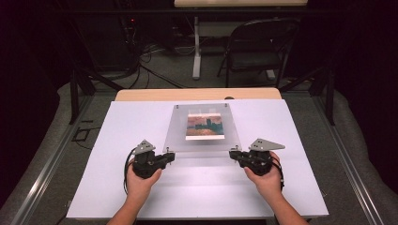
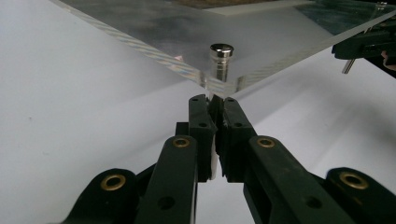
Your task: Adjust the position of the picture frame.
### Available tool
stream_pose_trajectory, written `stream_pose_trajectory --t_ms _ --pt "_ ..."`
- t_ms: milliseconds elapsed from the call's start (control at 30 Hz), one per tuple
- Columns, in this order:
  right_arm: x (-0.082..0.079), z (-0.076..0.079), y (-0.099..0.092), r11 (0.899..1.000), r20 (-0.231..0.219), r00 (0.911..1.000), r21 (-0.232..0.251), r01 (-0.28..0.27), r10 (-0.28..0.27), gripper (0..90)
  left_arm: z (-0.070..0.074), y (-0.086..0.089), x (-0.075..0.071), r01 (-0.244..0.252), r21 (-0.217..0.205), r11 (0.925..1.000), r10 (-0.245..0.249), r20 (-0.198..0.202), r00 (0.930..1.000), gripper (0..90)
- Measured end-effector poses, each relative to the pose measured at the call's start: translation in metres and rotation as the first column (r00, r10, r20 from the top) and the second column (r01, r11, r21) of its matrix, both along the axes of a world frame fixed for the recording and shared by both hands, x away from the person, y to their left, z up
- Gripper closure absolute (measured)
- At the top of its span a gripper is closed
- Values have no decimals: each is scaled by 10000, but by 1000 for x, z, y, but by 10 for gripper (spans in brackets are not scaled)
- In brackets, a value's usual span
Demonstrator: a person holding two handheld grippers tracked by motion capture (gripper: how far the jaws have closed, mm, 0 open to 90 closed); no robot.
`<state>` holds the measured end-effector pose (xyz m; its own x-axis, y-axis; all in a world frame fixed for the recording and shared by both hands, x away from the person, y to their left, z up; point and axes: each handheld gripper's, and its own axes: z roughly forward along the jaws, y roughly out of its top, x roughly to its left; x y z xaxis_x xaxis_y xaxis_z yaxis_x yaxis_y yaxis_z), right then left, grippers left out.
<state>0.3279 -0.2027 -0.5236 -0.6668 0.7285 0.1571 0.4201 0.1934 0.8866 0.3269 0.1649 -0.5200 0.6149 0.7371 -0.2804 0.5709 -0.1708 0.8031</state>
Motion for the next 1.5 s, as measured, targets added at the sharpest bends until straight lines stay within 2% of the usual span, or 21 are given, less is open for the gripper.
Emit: stream_pose_trajectory --t_ms 133,300,400,800,967,1233,1300,1500 --pt "12 -4 -2 9998 -343 9993 152 164 -159 848 -3 -1 9 13 120 9999 -13 -1 10000 854" --pt "23 -6 2 9992 -401 9985 145 366 -360 850 -6 -1 20 -124 211 9997 123 10 9999 854" --pt "26 -10 4 9992 -451 9982 -17 400 -400 850 -12 0 23 -99 306 9995 102 -99 9999 854" --pt "24 -28 11 9975 -816 9960 -639 311 -363 852 -27 -1 22 -132 1008 9948 157 -243 9996 853" --pt "24 -31 11 9976 -883 9956 -648 245 -301 851 -31 -2 21 -169 1118 9936 208 -341 9992 853" --pt "24 -38 12 9954 -1039 9943 -951 121 -220 850 -37 -4 22 -118 1377 9904 197 -561 9982 851" --pt "24 -40 13 9943 -1146 9932 -1065 105 -228 850 -38 -4 22 -93 1369 9905 171 -557 9983 850" --pt "23 -41 12 9951 -1092 9937 -973 153 -259 847 -39 -3 22 -118 1270 9918 190 -557 9983 847"
